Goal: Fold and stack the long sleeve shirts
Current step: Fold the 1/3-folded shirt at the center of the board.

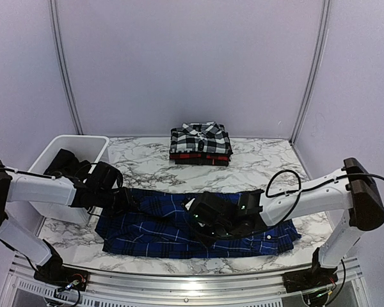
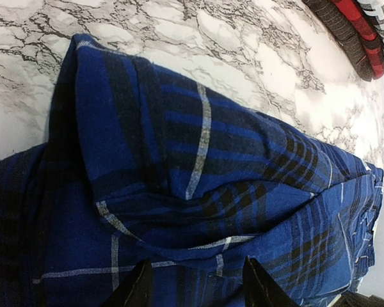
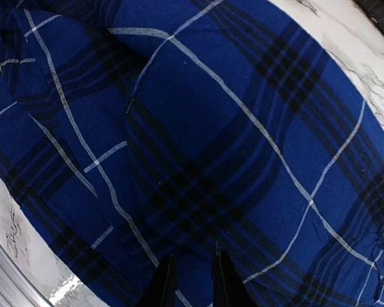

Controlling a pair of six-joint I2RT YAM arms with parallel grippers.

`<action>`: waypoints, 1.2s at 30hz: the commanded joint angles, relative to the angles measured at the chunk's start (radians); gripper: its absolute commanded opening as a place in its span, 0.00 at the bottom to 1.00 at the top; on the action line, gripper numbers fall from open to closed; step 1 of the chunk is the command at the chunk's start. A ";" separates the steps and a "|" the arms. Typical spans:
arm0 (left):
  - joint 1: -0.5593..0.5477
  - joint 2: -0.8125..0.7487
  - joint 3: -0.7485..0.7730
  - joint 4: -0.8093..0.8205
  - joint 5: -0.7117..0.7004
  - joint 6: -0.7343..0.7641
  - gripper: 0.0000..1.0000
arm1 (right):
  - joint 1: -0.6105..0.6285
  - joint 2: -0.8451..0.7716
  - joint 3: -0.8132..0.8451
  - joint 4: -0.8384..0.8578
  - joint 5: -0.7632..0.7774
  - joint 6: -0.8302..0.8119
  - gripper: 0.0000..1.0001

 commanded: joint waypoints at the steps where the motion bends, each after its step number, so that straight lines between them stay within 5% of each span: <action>1: 0.003 0.018 -0.001 0.017 0.006 -0.004 0.49 | 0.016 0.029 0.060 0.064 -0.037 -0.009 0.16; 17: 0.003 0.011 0.009 0.006 0.002 0.009 0.49 | 0.050 0.159 0.103 0.088 -0.032 -0.004 0.14; 26: 0.005 0.007 0.016 -0.017 -0.015 0.018 0.49 | 0.049 0.203 0.130 0.047 0.052 0.020 0.00; 36: 0.008 0.012 0.031 -0.024 -0.035 0.015 0.50 | 0.050 0.178 0.157 0.009 0.068 0.009 0.00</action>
